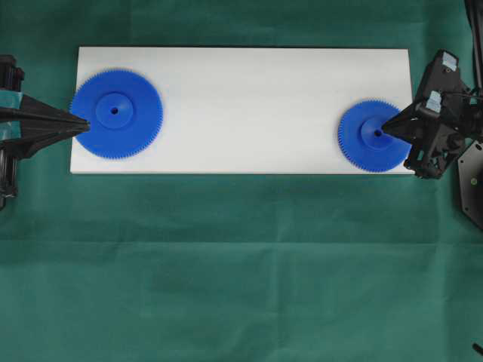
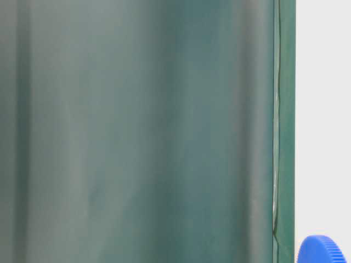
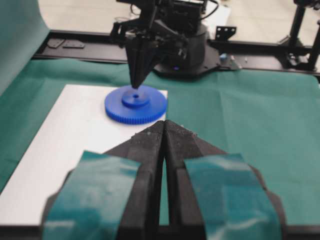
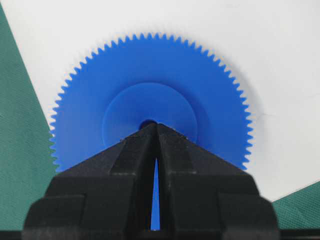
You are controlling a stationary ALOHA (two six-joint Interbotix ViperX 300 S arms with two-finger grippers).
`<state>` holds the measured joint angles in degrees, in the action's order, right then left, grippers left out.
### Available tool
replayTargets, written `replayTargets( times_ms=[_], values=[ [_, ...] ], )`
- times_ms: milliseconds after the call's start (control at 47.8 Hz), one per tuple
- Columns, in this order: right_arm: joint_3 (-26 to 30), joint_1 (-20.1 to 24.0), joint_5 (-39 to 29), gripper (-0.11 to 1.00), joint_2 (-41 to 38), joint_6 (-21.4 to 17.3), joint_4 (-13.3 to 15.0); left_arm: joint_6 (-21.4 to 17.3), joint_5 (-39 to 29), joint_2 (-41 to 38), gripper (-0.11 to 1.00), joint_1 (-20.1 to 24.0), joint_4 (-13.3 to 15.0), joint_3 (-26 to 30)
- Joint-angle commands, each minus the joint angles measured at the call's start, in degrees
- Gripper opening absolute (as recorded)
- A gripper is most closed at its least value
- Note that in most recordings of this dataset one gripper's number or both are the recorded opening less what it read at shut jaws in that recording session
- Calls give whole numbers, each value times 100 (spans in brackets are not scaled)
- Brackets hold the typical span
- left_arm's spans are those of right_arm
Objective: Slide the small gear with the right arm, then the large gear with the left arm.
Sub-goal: 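Lower the right gripper tip into the small blue gear's center hole, then slide the small gear leftward with the right gripper toward the large gear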
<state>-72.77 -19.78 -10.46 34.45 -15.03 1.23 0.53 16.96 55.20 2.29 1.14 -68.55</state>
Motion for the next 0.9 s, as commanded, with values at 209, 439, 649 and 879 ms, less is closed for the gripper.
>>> replayTargets(
  times_ms=[209, 439, 649, 879],
  values=[
    [44, 9, 352, 51, -299, 9, 0, 26, 26, -44, 0, 18, 9, 26],
    [26, 44, 527, 51, -527, -53, -18, 26, 26, -44, 0, 18, 18, 18],
    [-79, 53, 563, 51, -598, -88, -9, 35, 26, -35, 0, 18, 18, 9],
    [-193, 53, 563, 51, -598, -264, 9, 35, 26, 0, 0, 9, 18, 0]
  ],
)
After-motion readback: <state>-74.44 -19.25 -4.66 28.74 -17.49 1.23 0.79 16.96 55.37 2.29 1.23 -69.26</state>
